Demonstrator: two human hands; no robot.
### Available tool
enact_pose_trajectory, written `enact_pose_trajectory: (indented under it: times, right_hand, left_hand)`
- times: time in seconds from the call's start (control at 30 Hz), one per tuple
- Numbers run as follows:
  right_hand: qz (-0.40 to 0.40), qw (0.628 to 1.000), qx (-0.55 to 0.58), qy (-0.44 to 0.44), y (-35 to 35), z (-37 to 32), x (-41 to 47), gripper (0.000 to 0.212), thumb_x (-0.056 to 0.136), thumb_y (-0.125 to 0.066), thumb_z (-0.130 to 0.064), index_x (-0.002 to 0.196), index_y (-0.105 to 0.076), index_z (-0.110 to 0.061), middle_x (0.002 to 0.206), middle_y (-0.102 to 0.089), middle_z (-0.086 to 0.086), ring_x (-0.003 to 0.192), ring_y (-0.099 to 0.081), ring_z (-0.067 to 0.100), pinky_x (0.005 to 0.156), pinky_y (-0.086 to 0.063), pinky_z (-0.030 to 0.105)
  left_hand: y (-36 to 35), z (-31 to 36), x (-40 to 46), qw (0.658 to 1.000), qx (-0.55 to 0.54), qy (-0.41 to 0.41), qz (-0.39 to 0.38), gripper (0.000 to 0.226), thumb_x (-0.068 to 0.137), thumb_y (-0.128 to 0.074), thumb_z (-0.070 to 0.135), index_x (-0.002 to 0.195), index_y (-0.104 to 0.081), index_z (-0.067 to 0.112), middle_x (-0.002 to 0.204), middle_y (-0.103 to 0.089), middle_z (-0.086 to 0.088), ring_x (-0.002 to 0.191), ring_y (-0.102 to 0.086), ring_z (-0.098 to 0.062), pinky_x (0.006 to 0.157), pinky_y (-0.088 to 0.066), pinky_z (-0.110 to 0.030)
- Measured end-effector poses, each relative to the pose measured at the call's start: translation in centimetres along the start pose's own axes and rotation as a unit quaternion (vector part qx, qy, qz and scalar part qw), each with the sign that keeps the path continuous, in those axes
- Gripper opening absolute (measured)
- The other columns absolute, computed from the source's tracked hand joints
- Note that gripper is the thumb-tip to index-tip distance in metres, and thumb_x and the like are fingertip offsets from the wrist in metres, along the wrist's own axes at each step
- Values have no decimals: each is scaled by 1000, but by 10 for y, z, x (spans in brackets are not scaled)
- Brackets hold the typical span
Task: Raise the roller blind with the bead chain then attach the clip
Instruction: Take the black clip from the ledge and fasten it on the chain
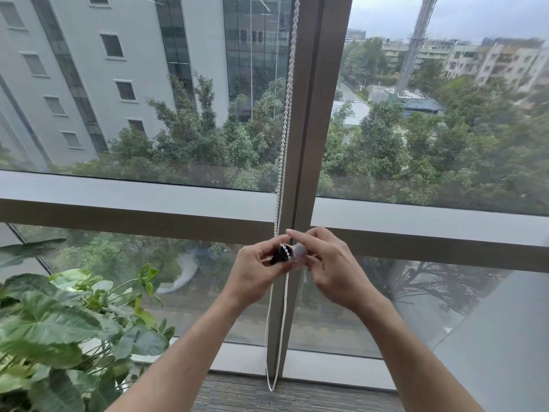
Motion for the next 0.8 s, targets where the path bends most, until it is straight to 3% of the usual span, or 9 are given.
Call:
enact_pose_trajectory:
  times: [0.1, 0.23, 0.37, 0.5, 0.63, 0.8]
  right_hand:
    - [24, 999, -27, 12, 3, -4, 3, 38, 83, -70, -3, 116, -64, -21, 99, -61, -6, 83, -55, 2, 80, -45, 16]
    - [16, 999, -30, 22, 4, -6, 6, 30, 83, -71, -6, 108, -69, -23, 98, -63, -7, 84, -58, 3, 78, -46, 14]
    - [4, 999, -20, 32, 4, -10, 10, 32, 89, -67, -8, 115, -72, -27, 98, -63, -4, 87, -58, 8, 79, -44, 13]
    - [-4, 998, -43, 44, 3, -12, 12, 28, 93, -65, -9, 119, -70, -17, 103, -62, 2, 89, -58, 14, 79, -39, 10]
    - [-24, 996, -60, 61, 2, -13, 13, 33, 93, -62, -3, 125, -66, -10, 112, -62, 6, 95, -60, 17, 83, -37, 5]
    - [-12, 996, -43, 81, 3, -15, 12, 30, 91, -65, -4, 120, -70, -10, 107, -63, 5, 88, -58, 11, 80, -38, 4]
  left_hand:
    - [3, 0, 1, 1000, 10, -2, -7, 50, 76, -82, 9, 124, -67, 16, 113, -74, -10, 106, -70, -18, 95, -54, -32]
    - [4, 1, 1, 1000, 20, -3, -20, 48, 78, -81, 11, 124, -67, 11, 109, -76, -9, 108, -69, -28, 98, -52, -46]
    - [4, 3, 2, 999, 29, -24, -37, 38, 80, -80, 15, 115, -73, 28, 100, -77, -11, 91, -68, -16, 95, -54, -44]
    - [4, 0, 3, 999, 27, -30, -30, 41, 76, -81, 18, 110, -73, 39, 99, -76, -11, 86, -64, -8, 91, -54, -37]
    - [5, -2, 5, 999, 31, -21, -34, 40, 75, -82, 19, 113, -73, 30, 97, -78, -2, 86, -64, -6, 91, -54, -33]
    - [4, -1, 5, 997, 47, -28, -47, 26, 76, -82, 21, 98, -75, 31, 87, -77, 2, 80, -64, -5, 83, -55, -27]
Point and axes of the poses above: each hand's wrist, its own x-axis towards the middle knuckle, its own y-axis out of the back of the hand, z = x × y, the point moved 2 cm from there along x, towards the middle knuckle
